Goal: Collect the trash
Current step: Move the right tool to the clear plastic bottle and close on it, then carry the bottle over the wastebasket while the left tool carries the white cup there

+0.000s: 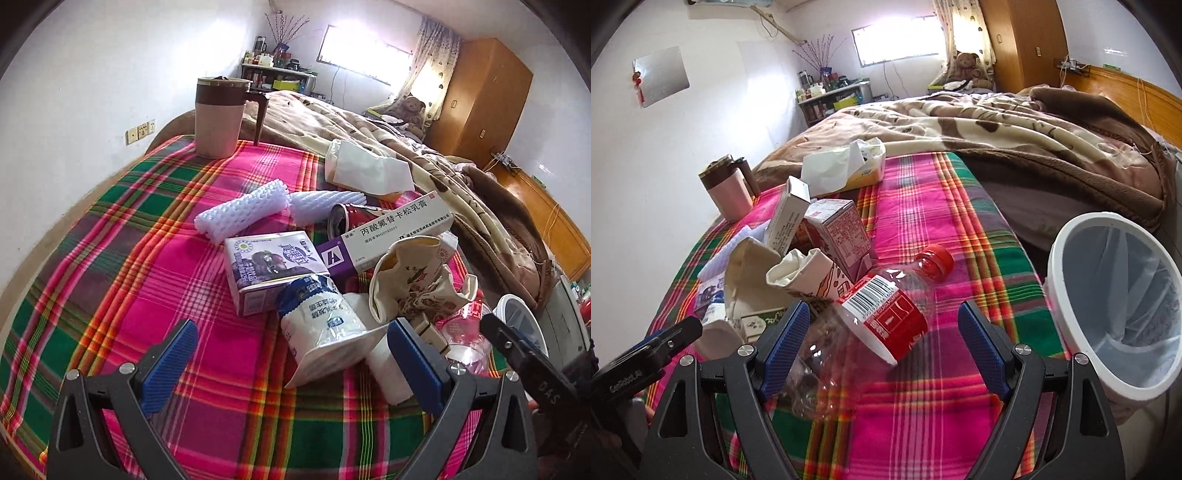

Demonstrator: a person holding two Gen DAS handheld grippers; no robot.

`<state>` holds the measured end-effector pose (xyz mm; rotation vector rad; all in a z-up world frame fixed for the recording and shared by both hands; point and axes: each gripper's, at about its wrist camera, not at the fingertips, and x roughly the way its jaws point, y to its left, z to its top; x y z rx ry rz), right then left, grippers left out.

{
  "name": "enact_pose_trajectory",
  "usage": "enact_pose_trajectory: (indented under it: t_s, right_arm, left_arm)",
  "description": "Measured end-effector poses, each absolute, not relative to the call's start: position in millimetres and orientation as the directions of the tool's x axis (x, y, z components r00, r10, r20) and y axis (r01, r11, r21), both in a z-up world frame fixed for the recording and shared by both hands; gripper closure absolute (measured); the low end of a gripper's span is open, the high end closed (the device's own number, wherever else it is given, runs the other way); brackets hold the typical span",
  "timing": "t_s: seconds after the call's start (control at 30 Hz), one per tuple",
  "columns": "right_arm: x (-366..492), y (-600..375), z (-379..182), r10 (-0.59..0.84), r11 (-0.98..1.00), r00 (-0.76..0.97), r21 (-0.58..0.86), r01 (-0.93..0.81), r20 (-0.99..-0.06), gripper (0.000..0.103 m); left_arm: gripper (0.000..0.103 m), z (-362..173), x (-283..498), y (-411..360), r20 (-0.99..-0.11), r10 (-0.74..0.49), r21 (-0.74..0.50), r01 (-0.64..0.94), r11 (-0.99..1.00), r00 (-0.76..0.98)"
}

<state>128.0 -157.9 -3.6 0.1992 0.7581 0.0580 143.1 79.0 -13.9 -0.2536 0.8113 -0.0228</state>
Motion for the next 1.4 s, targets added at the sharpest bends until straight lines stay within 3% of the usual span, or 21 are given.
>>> enact_pose_trajectory:
  t_s: [0.57, 0.8, 0.93, 1.4]
  right_arm:
    - [124.5, -142.4, -22.7, 0.048, 0.999, 0.639, 0.053, -0.012, -0.767, 0.019]
    - [119.0, -145.4, -21.4, 0.046, 0.999, 0.665, 0.046, -0.018, -0.745, 0.021]
    - [117.6, -146.8, -20.2, 0.06, 0.998, 0.674, 0.06, -0.024, -0.736, 0.038]
    - [118.5, -156.2, -21.5, 0.118, 0.991, 0.689, 0.131, -0.033, -0.715, 0.039]
  left_arm:
    - [0.002, -30.4, 165.1, 65.3, -0.779, -0.122, -0.206, -0.066, 0.976, 0.615]
    - [0.02, -40.0, 172.4, 59.0, -0.8, -0.147, -0.222, -0.059, 0.973, 0.581]
    - [0.031, -41.5, 172.6, 57.5, -0.801, -0.155, -0.228, -0.056, 0.972, 0.578]
    - [0.032, -31.4, 151.6, 54.5, -0.77, -0.153, -0.231, -0.048, 0.972, 0.62]
